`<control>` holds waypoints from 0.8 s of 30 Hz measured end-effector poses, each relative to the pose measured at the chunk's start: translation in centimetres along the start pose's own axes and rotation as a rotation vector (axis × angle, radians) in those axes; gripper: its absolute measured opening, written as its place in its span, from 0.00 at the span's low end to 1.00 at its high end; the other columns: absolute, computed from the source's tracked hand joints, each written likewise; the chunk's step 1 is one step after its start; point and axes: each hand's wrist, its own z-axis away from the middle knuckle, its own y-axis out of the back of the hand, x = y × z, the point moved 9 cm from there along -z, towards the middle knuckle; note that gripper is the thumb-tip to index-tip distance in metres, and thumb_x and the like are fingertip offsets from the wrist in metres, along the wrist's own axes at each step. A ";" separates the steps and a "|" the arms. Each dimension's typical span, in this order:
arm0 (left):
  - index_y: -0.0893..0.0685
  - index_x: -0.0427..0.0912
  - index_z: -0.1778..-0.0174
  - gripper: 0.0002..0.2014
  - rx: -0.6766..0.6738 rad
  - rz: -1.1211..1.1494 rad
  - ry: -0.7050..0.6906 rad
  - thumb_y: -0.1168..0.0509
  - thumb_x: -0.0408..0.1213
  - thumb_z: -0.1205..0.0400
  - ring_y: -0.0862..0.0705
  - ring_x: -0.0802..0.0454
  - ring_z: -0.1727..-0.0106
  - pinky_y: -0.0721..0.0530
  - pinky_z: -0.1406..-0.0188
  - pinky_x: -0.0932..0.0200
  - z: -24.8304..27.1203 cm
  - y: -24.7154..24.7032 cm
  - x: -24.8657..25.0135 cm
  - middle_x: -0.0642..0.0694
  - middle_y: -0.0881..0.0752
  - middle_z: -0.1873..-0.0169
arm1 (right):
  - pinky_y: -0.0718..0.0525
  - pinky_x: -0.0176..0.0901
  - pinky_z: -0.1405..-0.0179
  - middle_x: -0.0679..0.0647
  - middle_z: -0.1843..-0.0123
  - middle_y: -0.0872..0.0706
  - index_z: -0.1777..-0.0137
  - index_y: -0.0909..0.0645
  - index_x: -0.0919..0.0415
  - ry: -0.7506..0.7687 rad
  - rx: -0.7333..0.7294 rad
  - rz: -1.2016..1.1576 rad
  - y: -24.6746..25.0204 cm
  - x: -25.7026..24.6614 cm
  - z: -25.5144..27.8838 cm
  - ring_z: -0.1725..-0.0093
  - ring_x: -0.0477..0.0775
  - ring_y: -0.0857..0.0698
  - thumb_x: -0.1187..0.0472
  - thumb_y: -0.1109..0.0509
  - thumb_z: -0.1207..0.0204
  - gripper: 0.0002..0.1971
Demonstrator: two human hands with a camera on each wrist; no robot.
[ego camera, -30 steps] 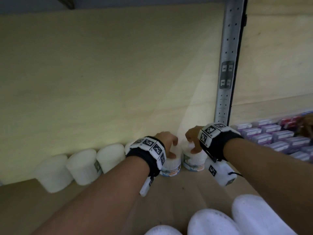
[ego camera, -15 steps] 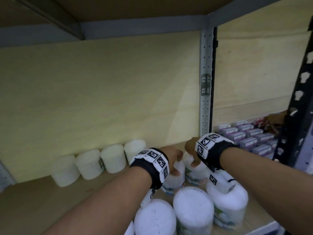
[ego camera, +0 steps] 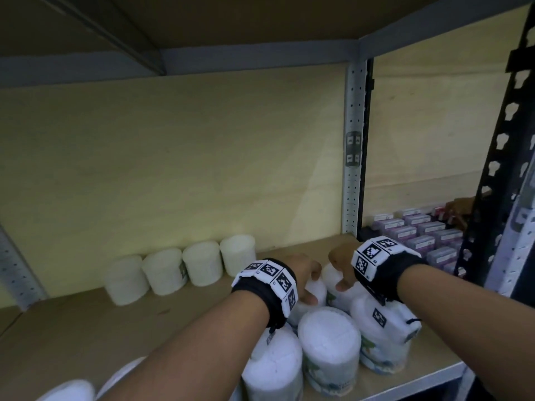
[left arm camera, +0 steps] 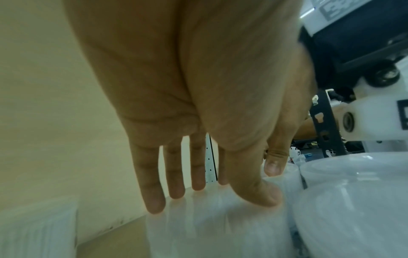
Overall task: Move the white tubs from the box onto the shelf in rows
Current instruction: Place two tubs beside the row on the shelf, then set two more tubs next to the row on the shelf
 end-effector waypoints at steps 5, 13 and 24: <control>0.24 0.37 0.32 0.27 0.010 0.044 -0.002 0.26 0.41 0.25 0.21 0.39 0.37 0.26 0.50 0.58 0.7 0.0 0.3 0.37 0.22 0.35 | 0.17 0.48 0.39 0.53 0.42 0.14 0.42 0.19 0.53 -0.086 0.099 0.073 2.6 -2.5 5.3 0.42 0.58 0.14 0.33 0.26 0.40 0.31; 0.27 0.41 0.26 0.25 0.087 0.172 0.103 0.33 0.39 0.20 0.21 0.45 0.32 0.22 0.35 0.55 2.1 1.4 -3.6 0.42 0.23 0.30 | 0.15 0.51 0.38 0.60 0.37 0.14 0.38 0.17 0.63 -0.053 0.184 0.014 4.5 -4.3 6.0 0.38 0.61 0.14 0.47 0.31 0.28 0.25; 0.27 0.41 0.27 0.24 0.188 0.160 0.398 0.34 0.41 0.19 0.22 0.45 0.33 0.23 0.35 0.56 6.6 3.2 -17.5 0.43 0.23 0.31 | 0.23 0.43 0.38 0.55 0.32 0.21 0.34 0.22 0.60 0.132 0.424 -0.160 10.7 -12.9 3.2 0.34 0.55 0.21 0.56 0.35 0.20 0.17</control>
